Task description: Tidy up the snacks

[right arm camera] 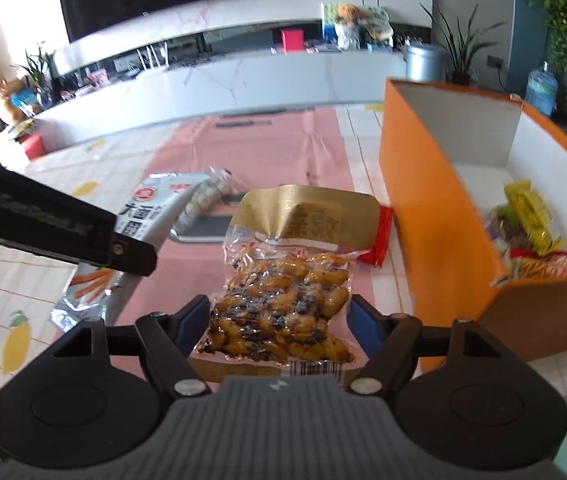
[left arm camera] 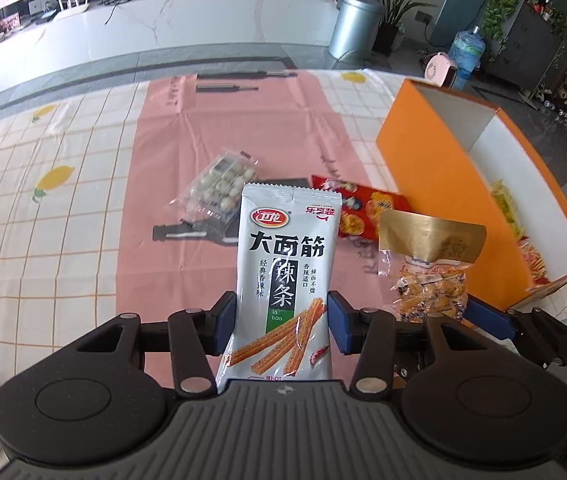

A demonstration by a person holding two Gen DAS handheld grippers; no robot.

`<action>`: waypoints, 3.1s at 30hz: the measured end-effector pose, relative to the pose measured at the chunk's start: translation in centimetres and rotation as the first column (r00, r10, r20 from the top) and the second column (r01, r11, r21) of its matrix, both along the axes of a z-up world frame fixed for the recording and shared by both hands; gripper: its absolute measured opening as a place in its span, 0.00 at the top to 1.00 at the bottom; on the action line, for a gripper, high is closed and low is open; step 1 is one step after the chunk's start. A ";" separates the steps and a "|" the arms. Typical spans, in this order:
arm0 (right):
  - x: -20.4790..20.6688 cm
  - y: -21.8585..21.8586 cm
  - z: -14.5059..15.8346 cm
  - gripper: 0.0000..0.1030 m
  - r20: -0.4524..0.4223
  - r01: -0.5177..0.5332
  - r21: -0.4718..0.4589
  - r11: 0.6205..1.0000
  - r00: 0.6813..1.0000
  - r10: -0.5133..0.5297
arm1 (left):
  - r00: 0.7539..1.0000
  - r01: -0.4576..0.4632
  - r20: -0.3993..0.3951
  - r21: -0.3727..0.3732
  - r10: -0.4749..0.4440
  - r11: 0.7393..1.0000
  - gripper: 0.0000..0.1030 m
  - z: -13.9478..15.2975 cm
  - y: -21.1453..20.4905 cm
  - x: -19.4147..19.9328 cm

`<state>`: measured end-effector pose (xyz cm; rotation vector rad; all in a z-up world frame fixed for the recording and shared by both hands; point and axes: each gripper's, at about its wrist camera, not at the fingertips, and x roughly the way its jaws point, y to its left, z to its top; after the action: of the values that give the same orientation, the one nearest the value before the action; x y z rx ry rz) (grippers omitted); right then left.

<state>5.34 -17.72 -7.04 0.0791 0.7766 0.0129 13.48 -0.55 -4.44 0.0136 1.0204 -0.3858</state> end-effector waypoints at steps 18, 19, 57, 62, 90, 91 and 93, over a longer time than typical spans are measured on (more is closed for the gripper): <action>-1.7 -17.9 8.4 0.30 -0.015 -0.018 -0.065 0.998 1.000 0.017 | 0.937 0.332 0.112 0.006 -0.331 0.943 0.47 6.3 -15.9 -1.1; -1.4 -18.8 8.4 0.30 -0.029 -0.031 -0.074 0.997 0.999 0.029 | 0.932 0.349 0.104 0.009 -0.348 0.937 0.47 6.1 -16.9 -0.8; 19.4 -24.5 -0.9 0.28 -0.478 -0.508 -0.218 0.833 0.800 0.362 | 0.849 0.510 -0.059 0.356 -0.526 0.783 0.47 -3.1 -30.6 13.2; 19.8 -24.2 -0.8 0.27 -0.480 -0.516 -0.234 0.824 0.798 0.364 | 0.856 0.509 -0.101 0.332 -0.506 0.794 0.46 -3.8 -30.5 13.8; 16.5 -22.8 3.1 0.16 -0.439 -0.418 -0.246 0.875 0.853 0.284 | 0.880 0.452 0.018 0.273 -0.475 0.849 0.32 3.5 -25.0 9.0; 15.9 -22.6 3.7 0.16 -0.434 -0.406 -0.241 0.881 0.858 0.277 | 0.882 0.444 0.028 0.278 -0.470 0.852 0.32 4.0 -24.5 8.6; 15.0 -22.3 4.7 0.16 -0.417 -0.383 -0.226 0.896 0.869 0.267 | 0.889 0.423 0.053 0.284 -0.454 0.861 0.32 5.1 -23.3 7.7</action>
<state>20.30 -40.01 -2.38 -0.3571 1.1636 0.2099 21.17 -23.88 0.63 0.5169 0.9398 -0.6545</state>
